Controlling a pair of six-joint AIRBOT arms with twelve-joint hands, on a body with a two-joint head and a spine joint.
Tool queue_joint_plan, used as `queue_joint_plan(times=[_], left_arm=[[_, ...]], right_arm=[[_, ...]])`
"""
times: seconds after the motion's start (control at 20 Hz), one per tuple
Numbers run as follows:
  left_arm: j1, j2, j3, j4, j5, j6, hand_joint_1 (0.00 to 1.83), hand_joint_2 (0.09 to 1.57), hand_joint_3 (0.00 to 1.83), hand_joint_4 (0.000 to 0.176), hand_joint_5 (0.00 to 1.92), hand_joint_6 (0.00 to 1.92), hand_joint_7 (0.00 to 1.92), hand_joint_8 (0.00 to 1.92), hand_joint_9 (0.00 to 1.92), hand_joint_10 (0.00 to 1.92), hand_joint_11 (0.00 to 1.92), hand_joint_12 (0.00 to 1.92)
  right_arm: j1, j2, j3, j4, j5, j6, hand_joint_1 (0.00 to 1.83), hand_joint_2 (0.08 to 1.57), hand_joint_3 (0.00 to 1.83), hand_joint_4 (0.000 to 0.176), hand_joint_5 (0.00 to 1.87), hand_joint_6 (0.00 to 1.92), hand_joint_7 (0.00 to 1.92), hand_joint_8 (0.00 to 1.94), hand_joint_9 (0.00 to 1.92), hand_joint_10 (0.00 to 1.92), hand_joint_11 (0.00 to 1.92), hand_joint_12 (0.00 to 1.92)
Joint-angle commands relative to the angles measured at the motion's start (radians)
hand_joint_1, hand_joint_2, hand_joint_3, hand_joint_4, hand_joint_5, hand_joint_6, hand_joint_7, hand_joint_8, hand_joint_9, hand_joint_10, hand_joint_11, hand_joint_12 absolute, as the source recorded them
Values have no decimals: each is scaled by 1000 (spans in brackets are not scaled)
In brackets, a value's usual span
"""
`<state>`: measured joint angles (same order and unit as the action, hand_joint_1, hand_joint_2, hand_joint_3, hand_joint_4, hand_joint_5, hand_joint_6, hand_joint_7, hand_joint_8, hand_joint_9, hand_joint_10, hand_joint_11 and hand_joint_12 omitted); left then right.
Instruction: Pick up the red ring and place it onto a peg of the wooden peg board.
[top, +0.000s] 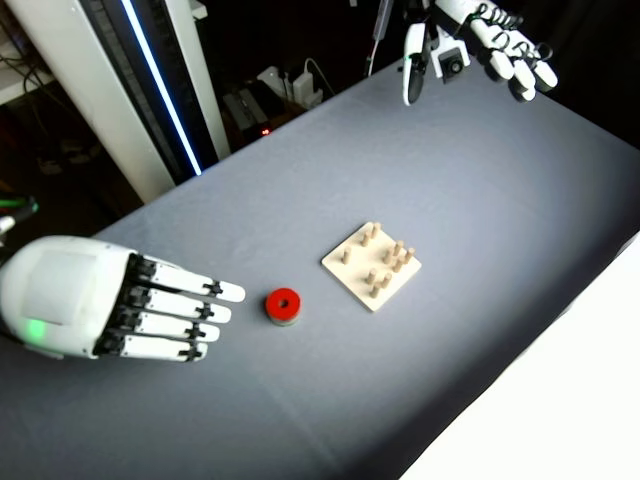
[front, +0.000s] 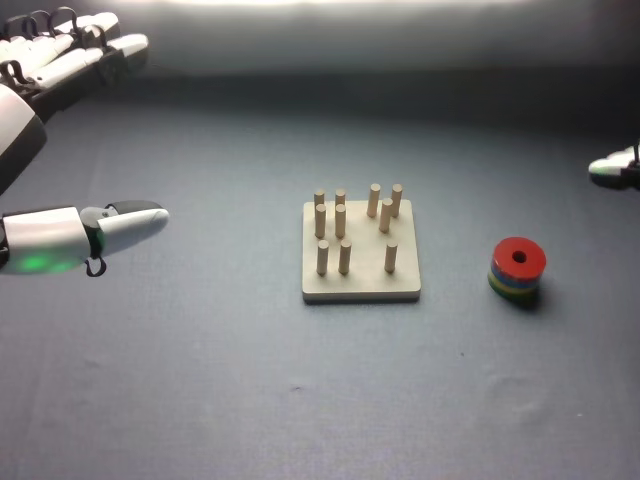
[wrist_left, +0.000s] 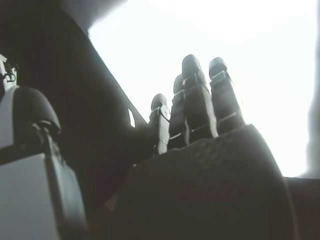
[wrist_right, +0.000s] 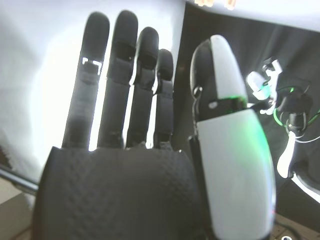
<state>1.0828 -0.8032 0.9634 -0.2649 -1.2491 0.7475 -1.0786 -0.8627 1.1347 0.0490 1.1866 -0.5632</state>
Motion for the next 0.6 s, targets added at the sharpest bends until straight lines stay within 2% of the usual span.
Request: queue_joint_plan(times=[0.0,0.05,0.15,0.25,0.3,0.35,0.4,0.45,0.5,0.55], left_arm=[[-5,2,0,1,-127,-2,663,1022,7,0,282,3,95,3,61,15,0,386],[-5,2,1,0,-124,-2,626,1027,5,0,286,3,87,0,53,8,0,390],[-6,-3,3,0,-115,-2,665,1036,2,0,298,1,88,0,65,4,0,429],[-5,-9,5,-2,-112,-2,678,1025,0,0,319,5,99,3,83,7,0,465],[-3,-9,5,-3,-113,-2,689,1018,0,0,326,6,99,3,78,4,0,462],[-2,-9,5,-3,-114,-4,686,1021,0,0,328,3,97,1,76,2,0,437],[-2,-9,5,-3,-114,-5,669,1023,0,0,327,1,95,0,73,1,0,432],[-2,-9,5,-3,-114,-5,650,1025,1,0,326,0,95,0,69,0,0,433],[-2,-10,5,-3,-115,-6,659,1021,0,0,332,1,101,1,78,2,0,482],[-2,-10,5,-2,-115,-7,658,1020,0,0,336,2,104,2,80,3,0,493]], right_arm=[[11,5,7,22,110,4,785,1195,7,15,372,4,354,2,323,5,89,559],[13,5,7,19,106,4,814,1190,1,16,377,4,359,3,329,5,89,579],[36,2,14,-7,78,5,856,1170,0,0,372,0,353,0,312,0,62,562],[101,-15,38,-77,6,26,966,1098,2,0,362,0,337,0,300,0,77,483],[144,-33,61,-128,-46,51,955,1054,0,0,354,0,335,0,310,4,93,481],[177,-53,86,-176,-96,82,923,997,3,13,353,0,342,0,322,0,70,546],[208,-71,107,-215,-137,109,900,977,0,51,332,3,334,3,320,2,24,655],[231,-85,127,-251,-172,133,919,938,0,78,333,1,361,0,365,2,34,761],[256,-102,147,-287,-207,159,930,926,0,94,328,0,369,1,378,3,48,790],[285,-116,161,-333,-253,173,926,921,0,100,314,0,371,1,384,4,80,807]])
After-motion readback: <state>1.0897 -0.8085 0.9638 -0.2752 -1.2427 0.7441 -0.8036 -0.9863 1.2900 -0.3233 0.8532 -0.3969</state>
